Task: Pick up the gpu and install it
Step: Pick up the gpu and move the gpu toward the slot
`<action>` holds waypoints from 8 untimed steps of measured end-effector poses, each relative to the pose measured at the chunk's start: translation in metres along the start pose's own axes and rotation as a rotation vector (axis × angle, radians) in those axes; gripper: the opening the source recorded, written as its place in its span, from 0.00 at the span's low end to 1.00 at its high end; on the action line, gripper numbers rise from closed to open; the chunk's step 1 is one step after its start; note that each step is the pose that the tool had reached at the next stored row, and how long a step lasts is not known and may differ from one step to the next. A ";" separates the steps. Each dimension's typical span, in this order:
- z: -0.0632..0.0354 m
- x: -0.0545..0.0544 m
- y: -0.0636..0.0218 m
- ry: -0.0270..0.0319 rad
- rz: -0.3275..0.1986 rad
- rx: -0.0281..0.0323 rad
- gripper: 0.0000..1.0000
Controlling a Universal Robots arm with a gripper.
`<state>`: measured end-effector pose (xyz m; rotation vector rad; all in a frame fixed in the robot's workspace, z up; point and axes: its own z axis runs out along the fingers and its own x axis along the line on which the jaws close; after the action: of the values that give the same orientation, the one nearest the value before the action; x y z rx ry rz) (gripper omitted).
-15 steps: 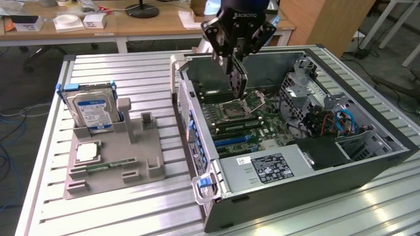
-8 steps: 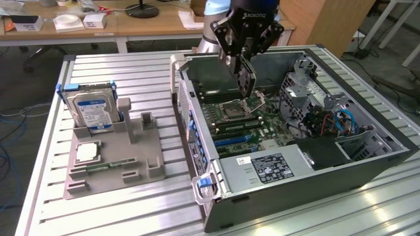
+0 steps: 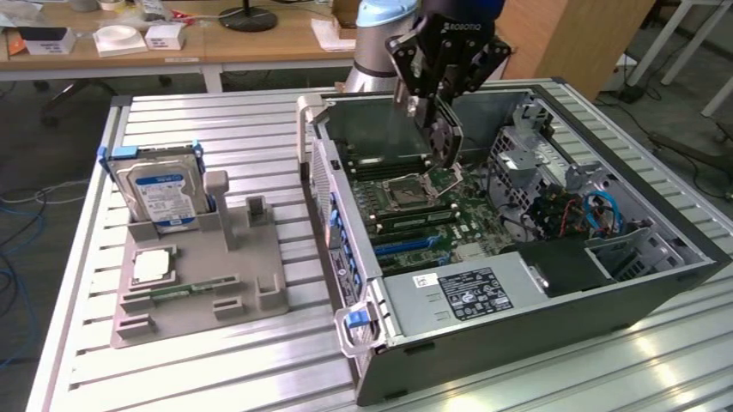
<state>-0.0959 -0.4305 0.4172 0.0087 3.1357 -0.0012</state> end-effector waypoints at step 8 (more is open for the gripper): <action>0.0001 -0.014 0.0001 -0.0001 0.000 -0.0001 0.27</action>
<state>-0.0815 -0.4305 0.4171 0.0088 3.1357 -0.0011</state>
